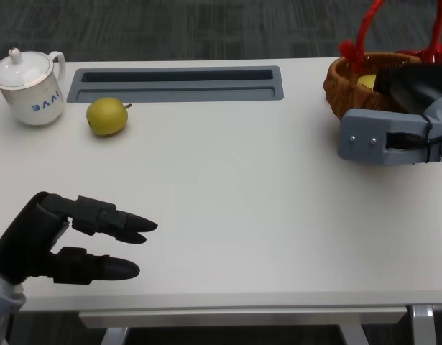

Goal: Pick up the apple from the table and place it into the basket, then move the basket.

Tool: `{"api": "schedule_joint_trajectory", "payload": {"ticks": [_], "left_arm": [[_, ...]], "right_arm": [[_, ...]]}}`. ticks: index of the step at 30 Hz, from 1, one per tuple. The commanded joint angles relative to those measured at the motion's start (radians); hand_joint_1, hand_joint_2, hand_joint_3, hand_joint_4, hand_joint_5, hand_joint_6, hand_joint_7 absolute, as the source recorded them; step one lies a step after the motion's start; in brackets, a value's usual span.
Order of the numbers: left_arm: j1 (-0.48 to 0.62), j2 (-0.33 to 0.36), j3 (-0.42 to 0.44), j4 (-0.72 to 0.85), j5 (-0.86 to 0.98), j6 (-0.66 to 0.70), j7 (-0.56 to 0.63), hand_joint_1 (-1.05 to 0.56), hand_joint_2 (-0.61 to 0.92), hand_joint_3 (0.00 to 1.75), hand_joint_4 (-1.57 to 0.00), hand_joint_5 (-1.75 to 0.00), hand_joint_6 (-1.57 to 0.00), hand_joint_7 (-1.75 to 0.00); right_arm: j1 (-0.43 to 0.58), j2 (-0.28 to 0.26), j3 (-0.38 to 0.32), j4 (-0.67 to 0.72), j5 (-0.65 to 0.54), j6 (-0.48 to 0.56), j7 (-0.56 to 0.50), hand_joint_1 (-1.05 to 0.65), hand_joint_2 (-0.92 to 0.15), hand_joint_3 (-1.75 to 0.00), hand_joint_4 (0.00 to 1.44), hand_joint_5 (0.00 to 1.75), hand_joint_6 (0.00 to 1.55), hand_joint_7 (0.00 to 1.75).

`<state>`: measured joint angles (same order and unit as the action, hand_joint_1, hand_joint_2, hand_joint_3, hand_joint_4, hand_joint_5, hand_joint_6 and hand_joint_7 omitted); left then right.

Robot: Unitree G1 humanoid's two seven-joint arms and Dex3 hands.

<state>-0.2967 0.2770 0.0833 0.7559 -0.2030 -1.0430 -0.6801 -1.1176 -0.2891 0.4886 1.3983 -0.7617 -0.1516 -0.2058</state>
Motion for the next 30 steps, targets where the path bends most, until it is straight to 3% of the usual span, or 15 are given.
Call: {"api": "schedule_joint_trajectory", "payload": {"ticks": [1,11,18,25,30], "left_arm": [[0.009,0.006,-0.007,-0.013,-0.004,0.006,0.005,-0.37,0.68,0.0,-1.31,-0.01,-1.17,-0.01],[0.042,-0.002,-0.024,-0.051,-0.007,0.013,0.004,-0.34,0.67,0.0,-1.31,-0.01,-1.18,0.0],[0.069,-0.012,-0.03,-0.096,-0.015,0.025,0.007,-0.35,0.67,0.0,-1.32,-0.01,-1.19,-0.01],[0.095,-0.02,-0.039,-0.138,-0.005,0.055,0.021,-0.37,0.68,0.0,-1.33,-0.01,-1.2,-0.01],[0.106,-0.018,-0.041,-0.163,0.013,0.062,0.038,-0.4,0.69,0.0,-1.33,-0.01,-1.21,-0.01]], "right_arm": [[-0.065,-0.007,-0.011,-0.014,0.008,0.004,-0.053,-0.45,-0.92,-0.25,0.63,1.74,0.48,1.62],[-0.051,0.022,-0.014,-0.013,0.012,-0.003,-0.078,-0.45,-0.92,-0.22,0.66,1.74,0.43,1.71],[-0.03,0.05,-0.008,-0.011,0.011,-0.018,-0.044,-0.56,-0.92,-0.22,0.74,1.54,0.67,1.26],[-0.014,0.07,-0.021,-0.012,0.024,-0.026,-0.022,-0.65,-0.92,-0.21,0.75,1.37,0.65,1.11],[-0.007,0.079,-0.036,-0.013,0.039,-0.036,-0.007,-0.64,-0.92,-0.19,0.74,1.26,0.71,0.89]]}}
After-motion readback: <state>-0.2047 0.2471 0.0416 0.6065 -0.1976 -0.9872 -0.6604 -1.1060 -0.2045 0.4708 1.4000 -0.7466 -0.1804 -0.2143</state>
